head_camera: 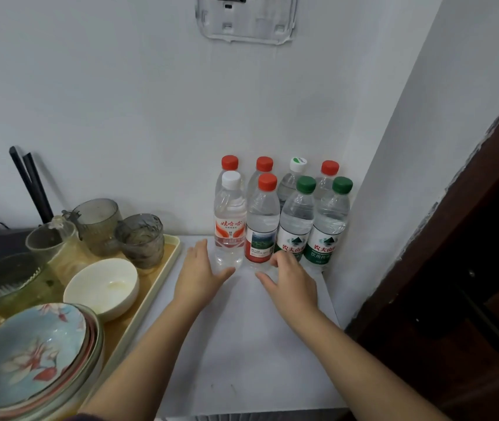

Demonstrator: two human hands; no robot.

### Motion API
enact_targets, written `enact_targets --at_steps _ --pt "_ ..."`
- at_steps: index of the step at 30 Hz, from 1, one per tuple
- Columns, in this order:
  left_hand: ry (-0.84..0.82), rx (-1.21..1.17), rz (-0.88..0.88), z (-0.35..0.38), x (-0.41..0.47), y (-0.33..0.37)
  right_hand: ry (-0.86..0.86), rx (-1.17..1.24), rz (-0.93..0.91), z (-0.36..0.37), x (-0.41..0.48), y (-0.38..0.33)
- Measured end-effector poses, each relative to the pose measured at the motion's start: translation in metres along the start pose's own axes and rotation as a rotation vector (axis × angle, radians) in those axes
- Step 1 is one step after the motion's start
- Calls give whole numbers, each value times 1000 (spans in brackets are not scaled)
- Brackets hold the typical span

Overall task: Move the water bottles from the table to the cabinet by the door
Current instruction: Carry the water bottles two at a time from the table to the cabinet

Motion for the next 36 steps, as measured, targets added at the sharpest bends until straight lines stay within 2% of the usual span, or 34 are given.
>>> enact_targets --at_steps 2,4,9,16,23,29,36 --pt "3 250 -9 3 -23 -3 -92 -120 -35 3 -11 5" --pt "-13 359 -34 7 -49 -5 -188 -218 -57 7 -24 9" --pt "-48 466 -84 24 -116 -10 -433 -266 -153 15 -54 7" --pt "95 421 -108 45 -216 -13 -585 -236 -447 26 -101 -10" --pt "220 379 -396 37 -300 -40 -611 -240 -845 43 -146 -47" --pt "288 301 -661 47 -362 -63 -707 -255 -1080 63 -188 -81" --pt "264 310 -900 63 -447 -88 -794 -414 -1359 98 -270 -106"
Point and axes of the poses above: each hand's wrist, its own x-axis towards the middle knuckle, its own z-axis out of the palm, y = z × x, the point moved 5 cm from there along x, towards the middle knuckle, and after that the axes turned 3 degrees about -y, right-handed, at the moved point
